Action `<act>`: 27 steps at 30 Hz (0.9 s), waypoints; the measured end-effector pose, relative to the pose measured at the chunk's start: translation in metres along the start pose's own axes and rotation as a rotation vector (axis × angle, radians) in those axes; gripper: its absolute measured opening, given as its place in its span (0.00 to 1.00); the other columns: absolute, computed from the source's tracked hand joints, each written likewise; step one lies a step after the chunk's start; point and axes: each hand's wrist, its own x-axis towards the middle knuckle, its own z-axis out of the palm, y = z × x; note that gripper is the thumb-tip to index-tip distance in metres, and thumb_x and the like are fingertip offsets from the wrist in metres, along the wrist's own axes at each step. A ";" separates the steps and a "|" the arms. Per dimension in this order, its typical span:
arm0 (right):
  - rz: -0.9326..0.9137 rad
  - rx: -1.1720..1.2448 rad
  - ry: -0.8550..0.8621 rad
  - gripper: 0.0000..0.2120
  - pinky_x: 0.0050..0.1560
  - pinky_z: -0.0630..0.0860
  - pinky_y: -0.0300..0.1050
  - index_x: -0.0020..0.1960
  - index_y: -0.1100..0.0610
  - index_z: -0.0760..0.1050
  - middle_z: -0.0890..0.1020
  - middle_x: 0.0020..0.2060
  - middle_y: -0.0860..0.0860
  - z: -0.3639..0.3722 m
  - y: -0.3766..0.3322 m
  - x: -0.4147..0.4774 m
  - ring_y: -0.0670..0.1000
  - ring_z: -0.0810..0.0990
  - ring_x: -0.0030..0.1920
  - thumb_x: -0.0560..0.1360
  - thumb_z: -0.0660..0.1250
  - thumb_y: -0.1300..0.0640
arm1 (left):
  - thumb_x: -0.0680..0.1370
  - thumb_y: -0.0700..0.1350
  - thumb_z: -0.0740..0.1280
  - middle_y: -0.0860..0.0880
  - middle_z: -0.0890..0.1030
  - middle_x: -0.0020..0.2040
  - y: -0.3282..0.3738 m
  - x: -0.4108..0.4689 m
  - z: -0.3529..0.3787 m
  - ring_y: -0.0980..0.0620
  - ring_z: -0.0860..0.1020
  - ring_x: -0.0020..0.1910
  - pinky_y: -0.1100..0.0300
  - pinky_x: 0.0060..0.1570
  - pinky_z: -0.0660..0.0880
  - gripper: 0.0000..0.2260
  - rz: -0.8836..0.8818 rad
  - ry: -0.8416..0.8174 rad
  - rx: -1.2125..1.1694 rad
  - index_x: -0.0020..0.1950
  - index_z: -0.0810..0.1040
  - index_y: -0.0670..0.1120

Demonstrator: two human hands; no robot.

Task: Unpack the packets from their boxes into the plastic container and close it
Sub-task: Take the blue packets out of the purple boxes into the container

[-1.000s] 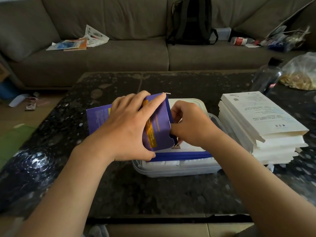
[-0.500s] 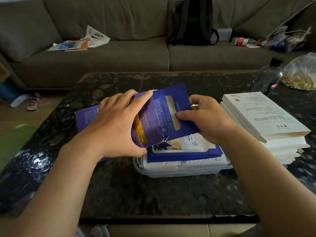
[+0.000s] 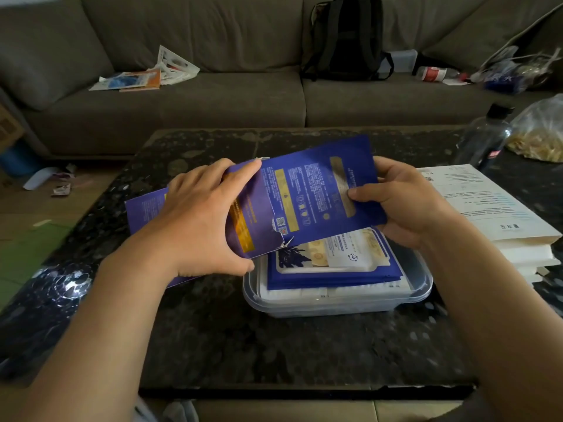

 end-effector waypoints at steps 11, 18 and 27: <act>-0.126 0.030 0.140 0.16 0.45 0.84 0.55 0.58 0.57 0.79 0.87 0.50 0.55 -0.028 0.005 0.004 0.57 0.87 0.51 0.78 0.62 0.72 | 0.56 0.65 0.81 0.54 0.56 0.76 -0.017 -0.005 0.000 0.47 0.57 0.75 0.45 0.73 0.56 0.63 -0.125 0.022 -0.031 0.80 0.43 0.61; -0.225 0.160 -0.051 0.17 0.43 0.83 0.48 0.34 0.57 0.78 0.85 0.40 0.58 -0.036 0.010 -0.001 0.56 0.85 0.46 0.75 0.62 0.72 | 0.55 0.64 0.80 0.54 0.58 0.76 -0.026 -0.008 0.003 0.45 0.58 0.75 0.44 0.72 0.57 0.62 -0.201 0.039 -0.034 0.79 0.44 0.62; -0.021 -0.759 -0.256 0.20 0.54 0.83 0.44 0.33 0.55 0.84 0.83 0.58 0.37 -0.042 0.004 -0.010 0.42 0.76 0.65 0.75 0.67 0.75 | 0.55 0.65 0.80 0.52 0.58 0.77 -0.029 -0.006 0.003 0.44 0.59 0.75 0.41 0.73 0.59 0.63 -0.232 0.048 -0.052 0.80 0.44 0.61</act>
